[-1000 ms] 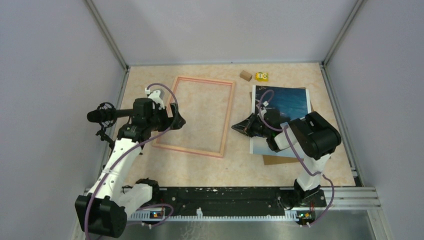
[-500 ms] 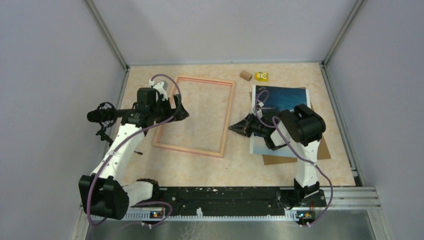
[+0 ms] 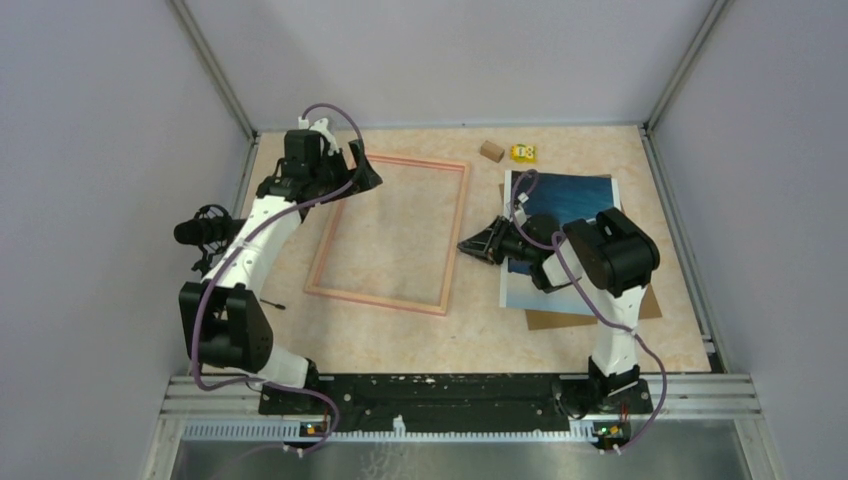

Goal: Put the photo into the frame

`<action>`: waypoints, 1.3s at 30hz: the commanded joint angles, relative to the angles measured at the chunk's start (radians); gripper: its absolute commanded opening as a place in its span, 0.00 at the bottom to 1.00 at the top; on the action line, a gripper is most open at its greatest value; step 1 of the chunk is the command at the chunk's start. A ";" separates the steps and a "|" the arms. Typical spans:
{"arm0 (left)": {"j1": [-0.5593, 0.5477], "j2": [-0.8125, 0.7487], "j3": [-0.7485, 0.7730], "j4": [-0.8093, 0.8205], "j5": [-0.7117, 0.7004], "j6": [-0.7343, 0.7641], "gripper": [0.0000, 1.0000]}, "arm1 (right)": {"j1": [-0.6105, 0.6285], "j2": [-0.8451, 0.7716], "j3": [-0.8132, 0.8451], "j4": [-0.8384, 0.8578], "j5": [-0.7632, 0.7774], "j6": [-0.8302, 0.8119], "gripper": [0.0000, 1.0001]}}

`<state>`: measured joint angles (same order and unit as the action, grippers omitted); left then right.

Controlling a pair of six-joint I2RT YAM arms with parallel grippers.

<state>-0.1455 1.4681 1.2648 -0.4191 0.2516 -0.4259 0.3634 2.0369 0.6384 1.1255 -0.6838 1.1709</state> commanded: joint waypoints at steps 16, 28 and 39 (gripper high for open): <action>0.041 -0.066 -0.017 0.100 -0.020 0.088 0.98 | 0.042 -0.096 0.037 0.211 -0.010 0.071 0.00; 0.041 -0.149 -0.062 0.131 0.010 0.075 0.98 | 0.087 -0.120 0.081 0.259 0.022 0.101 0.00; 0.041 -0.181 -0.068 0.135 0.024 0.064 0.98 | 0.116 -0.145 0.143 0.248 0.027 0.104 0.00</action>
<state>-0.1070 1.3430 1.2030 -0.3347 0.2646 -0.3531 0.4614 1.9629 0.7300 1.2945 -0.6605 1.2781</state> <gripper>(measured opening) 0.986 0.005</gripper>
